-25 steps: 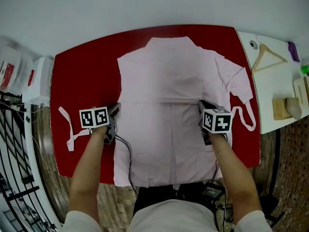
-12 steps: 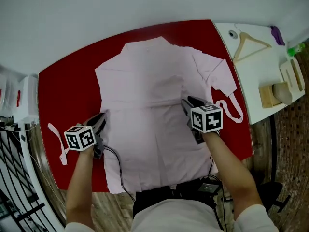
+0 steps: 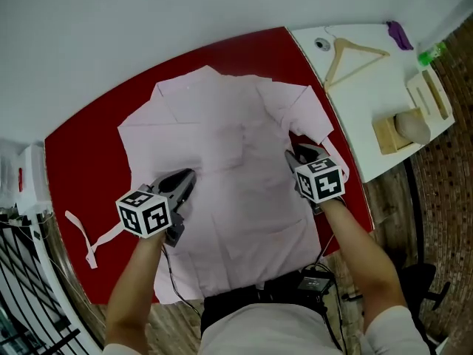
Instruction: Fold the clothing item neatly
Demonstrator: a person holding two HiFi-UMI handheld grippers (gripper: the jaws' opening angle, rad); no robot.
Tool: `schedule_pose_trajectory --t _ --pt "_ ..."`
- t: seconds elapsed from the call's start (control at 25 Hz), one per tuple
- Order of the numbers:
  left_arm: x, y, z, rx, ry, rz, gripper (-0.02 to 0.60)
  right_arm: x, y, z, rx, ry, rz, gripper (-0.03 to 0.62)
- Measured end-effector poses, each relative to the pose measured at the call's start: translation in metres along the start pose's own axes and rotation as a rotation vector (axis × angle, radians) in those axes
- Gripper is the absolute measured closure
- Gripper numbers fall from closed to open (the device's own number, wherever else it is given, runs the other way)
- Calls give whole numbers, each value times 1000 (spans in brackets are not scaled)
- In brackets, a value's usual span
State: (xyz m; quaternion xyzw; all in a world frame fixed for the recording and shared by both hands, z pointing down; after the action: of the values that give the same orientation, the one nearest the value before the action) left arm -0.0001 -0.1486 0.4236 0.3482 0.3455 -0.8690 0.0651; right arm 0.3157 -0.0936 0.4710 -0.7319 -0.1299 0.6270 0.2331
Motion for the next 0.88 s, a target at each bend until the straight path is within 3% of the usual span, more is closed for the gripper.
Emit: schedule_pose_trajectory --t 0.36,0.64,0.76,0.88 --pt "-99 31 -80 -6 -157 46 565 11 -18 -66 47 -70 28 496" --pt "-155 45 -122 12 -225 76 565 9 -22 -83 115 -67 35 496" --pt "-170 49 -131 32 -235 81 565 7 -20 -81 211 -72 36 495" --pt "-184 51 -138 65 -249 80 565 5 -21 -75 375 -103 55 490"
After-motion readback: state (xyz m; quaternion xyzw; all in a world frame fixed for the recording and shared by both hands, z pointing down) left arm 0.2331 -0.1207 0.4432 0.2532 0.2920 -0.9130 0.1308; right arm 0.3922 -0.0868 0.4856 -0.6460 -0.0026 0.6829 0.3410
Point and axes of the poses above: the fingertips, and each gripper's own axes: x backward along the fingers, z to its left, y out of its top, the point moved 6 cm from there along x, backward along the fingers, and after that the axes turned 12 degrees about z, right-handed, at the moved point
